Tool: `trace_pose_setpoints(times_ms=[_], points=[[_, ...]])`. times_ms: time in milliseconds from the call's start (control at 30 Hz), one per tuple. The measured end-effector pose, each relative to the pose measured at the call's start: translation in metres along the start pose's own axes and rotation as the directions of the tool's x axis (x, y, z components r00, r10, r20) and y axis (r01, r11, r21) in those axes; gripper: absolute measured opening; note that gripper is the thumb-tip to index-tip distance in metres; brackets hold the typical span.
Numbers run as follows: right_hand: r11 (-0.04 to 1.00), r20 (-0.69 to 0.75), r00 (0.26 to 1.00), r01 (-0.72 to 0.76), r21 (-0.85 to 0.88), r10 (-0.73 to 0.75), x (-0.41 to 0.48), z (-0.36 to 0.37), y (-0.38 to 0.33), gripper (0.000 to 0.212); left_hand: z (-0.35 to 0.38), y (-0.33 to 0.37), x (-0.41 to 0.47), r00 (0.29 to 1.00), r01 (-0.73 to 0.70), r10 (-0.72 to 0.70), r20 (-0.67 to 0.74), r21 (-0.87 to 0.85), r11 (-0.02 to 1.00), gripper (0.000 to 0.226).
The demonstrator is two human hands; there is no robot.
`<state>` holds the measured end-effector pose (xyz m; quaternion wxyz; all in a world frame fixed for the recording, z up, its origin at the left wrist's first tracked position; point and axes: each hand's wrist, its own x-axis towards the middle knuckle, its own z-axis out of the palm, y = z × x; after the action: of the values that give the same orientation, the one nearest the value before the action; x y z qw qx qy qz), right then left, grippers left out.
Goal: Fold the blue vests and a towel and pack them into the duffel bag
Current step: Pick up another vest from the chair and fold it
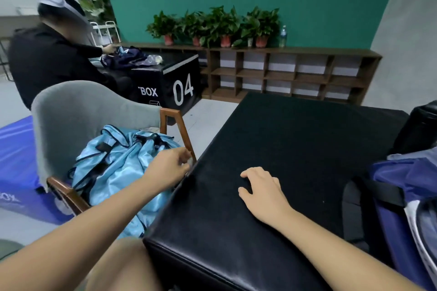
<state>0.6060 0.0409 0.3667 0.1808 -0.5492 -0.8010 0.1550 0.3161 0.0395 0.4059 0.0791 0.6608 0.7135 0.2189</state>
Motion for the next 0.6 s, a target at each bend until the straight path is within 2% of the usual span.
trace_pose_setpoints(times_ms=[200, 333, 467, 600], points=[[0.988, -0.107, 0.992, 0.048, -0.148, -0.064, -0.004, 0.022, 0.001, 0.042, -0.013, -0.069, 0.024, 0.992, 0.123, -0.118, -0.045, 0.137, 0.983, 0.034], [0.985, -0.117, 0.991, 0.048, -0.168, -0.068, -0.008, 0.023, 0.001, 0.045, -0.023, -0.102, 0.043, 0.977, 0.171, -0.141, -0.161, 0.193, 0.966, 0.038], [0.984, -0.122, 0.99, 0.049, -0.171, -0.071, -0.009, 0.023, 0.002, 0.044, -0.032, -0.127, 0.055, 0.946, 0.286, -0.236, -0.221, 0.234, 0.929, 0.04], [0.982, -0.125, 0.99, 0.045, -0.183, -0.069, -0.009, 0.025, 0.004, 0.042, -0.035, -0.15, 0.059, 0.939, 0.33, -0.285, -0.191, 0.271, 0.904, 0.046]])
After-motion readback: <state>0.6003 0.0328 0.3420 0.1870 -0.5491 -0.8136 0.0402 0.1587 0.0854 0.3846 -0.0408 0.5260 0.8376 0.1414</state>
